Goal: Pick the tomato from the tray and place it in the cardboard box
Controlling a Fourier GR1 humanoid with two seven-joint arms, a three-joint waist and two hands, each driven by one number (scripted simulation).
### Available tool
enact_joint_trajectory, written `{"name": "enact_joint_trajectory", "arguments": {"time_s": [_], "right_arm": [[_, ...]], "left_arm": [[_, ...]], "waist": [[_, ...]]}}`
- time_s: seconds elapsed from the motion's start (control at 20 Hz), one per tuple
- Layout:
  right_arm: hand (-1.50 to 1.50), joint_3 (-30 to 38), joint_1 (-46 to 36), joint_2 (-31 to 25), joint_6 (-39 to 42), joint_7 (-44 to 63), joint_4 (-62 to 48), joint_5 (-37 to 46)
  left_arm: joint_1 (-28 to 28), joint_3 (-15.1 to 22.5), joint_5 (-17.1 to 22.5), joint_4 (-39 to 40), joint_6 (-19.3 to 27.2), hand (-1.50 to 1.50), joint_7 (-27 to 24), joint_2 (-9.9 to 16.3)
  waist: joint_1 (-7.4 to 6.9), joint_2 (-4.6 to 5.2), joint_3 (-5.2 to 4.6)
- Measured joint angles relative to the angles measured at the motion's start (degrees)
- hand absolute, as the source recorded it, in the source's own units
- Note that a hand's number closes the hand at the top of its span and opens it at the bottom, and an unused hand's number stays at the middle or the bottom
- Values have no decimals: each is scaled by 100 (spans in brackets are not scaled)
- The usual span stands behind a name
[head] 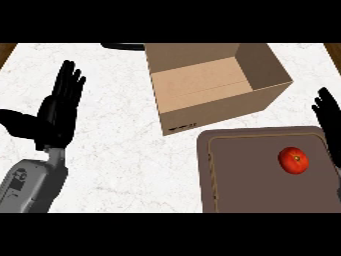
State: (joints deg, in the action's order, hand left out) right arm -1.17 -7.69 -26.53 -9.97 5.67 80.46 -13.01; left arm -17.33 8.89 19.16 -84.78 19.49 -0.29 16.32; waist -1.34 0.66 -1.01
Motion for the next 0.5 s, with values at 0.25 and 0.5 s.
{"name": "enact_joint_trajectory", "arguments": {"time_s": [0.25,0.5], "right_arm": [[-150,43,-522,125,657,-562,385,-433],[-150,69,-605,-186,361,-1084,253,354]], "left_arm": [[361,163,-469,218,-50,0,25,408],[913,431,-931,322,-85,0,121,803]], "waist": [[-16,-54,89],[-22,-57,86]]}}
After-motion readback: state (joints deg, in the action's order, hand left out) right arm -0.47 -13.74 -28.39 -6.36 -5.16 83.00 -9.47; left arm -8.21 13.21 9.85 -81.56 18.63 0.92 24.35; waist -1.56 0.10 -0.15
